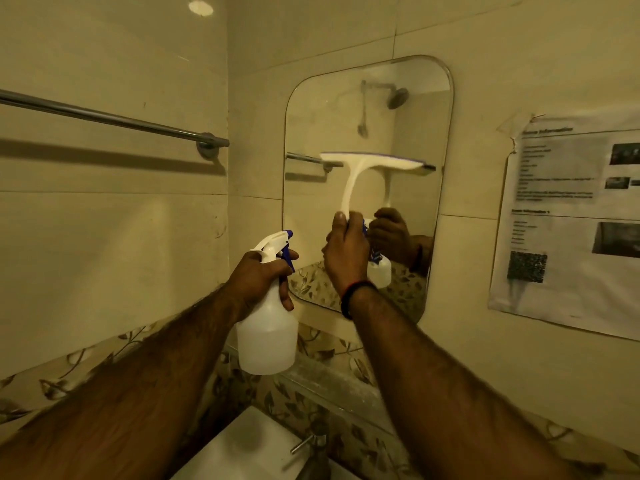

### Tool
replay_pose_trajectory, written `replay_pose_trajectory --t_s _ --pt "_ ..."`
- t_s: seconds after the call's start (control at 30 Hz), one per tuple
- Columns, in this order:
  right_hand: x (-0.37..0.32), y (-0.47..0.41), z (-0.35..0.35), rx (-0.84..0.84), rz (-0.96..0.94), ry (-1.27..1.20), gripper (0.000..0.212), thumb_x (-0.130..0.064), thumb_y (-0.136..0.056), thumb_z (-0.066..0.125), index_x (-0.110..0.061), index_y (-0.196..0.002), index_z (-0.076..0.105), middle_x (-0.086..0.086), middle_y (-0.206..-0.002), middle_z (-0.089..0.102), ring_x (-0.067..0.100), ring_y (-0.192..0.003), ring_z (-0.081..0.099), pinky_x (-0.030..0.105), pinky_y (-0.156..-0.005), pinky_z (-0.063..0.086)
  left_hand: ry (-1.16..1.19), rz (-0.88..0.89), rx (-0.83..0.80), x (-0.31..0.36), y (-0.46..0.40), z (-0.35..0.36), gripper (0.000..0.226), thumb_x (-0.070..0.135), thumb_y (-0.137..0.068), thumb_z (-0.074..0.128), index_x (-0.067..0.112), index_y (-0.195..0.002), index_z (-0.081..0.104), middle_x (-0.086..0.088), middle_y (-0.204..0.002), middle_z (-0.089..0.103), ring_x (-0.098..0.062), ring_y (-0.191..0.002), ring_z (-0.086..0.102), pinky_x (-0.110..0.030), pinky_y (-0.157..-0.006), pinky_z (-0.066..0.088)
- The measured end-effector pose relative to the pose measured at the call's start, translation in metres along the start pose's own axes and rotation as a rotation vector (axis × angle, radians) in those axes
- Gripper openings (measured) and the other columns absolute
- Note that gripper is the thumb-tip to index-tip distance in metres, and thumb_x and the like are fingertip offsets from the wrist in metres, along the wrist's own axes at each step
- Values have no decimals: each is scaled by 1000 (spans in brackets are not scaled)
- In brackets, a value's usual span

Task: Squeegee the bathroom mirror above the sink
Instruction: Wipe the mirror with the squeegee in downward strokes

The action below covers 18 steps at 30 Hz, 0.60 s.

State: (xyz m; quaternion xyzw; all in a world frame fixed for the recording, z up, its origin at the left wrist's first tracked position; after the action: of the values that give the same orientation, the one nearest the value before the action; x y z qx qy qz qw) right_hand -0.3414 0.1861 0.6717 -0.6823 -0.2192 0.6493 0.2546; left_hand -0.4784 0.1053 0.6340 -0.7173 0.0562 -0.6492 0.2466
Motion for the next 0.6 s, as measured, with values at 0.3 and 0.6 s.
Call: replay_pose_trajectory --t_s 0.3,0.6 --pt "-40 -52 -15 26 -15 -23 28 -40 -102 32 -18 -113 44 8 -81 59 30 -74 62 55 -72 57 -17 -23 -30 -10 -6 7 29 0 -85 53 3 -112 60 -17 -48 54 -33 -40 56 -43 -54 57" --pt "-7 -33 -16 15 68 33 36 -45 -101 30 -19 -121 43 11 -91 64 30 -83 65 54 -76 57 28 -14 -42 -14 -4 8 33 8 -73 58 30 -94 70 -49 -92 53 -34 -39 56 -46 -53 56"
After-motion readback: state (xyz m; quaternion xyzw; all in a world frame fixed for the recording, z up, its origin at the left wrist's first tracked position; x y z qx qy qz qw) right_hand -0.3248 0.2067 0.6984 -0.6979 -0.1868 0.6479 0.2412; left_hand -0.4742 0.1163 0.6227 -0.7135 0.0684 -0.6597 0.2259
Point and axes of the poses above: each hand's wrist, its own y-axis away from the middle knuckle, its own z-axis out of the palm, x = y × z, the point moved 4 cm from there along -y, towards the middle knuckle
